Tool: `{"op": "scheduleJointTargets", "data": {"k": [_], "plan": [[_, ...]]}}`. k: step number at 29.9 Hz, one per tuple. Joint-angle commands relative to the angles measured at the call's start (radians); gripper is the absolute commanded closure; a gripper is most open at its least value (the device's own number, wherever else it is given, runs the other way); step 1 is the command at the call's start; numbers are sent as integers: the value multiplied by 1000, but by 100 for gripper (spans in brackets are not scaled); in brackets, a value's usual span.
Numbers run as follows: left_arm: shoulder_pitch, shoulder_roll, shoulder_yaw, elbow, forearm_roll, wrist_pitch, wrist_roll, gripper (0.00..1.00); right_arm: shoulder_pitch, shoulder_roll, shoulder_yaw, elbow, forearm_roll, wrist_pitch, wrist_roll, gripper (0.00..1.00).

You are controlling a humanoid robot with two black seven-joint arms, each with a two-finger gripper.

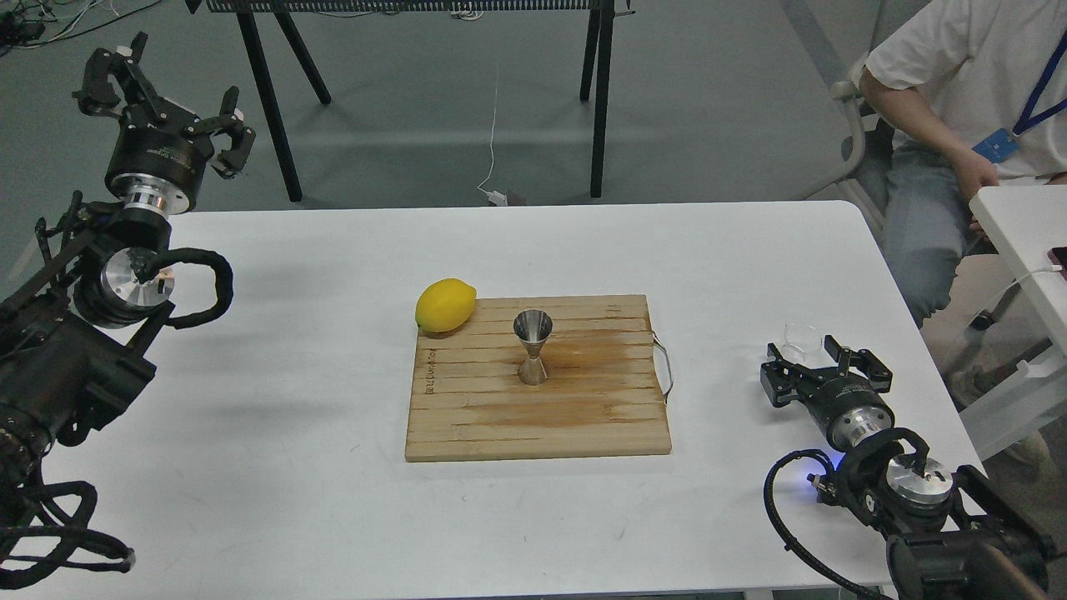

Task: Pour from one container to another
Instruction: 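Move the right gripper toward the clear glass cup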

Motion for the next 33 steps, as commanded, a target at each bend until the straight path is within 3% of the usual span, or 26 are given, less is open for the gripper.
{"op": "scheduleJointTargets", "data": {"k": [1, 9, 20, 26, 33], "plan": [[2, -3, -2, 0, 1, 0, -1, 0, 18, 1, -2, -14, 0, 2, -1, 22], [-2, 0, -3, 0, 1, 0, -9, 0, 27, 3, -2, -41, 0, 2, -4, 39], [-2, 3, -7, 0, -1, 0, -12, 0, 31, 1, -5, -34, -3, 8, -6, 77], [-2, 3, -7, 0, -1, 2, -12, 0, 24, -1, -7, 21, -5, 48, -35, 77], [-2, 3, -8, 0, -1, 0, -13, 0, 22, -62, -57, 215, -6, 34, -44, 77]]}}
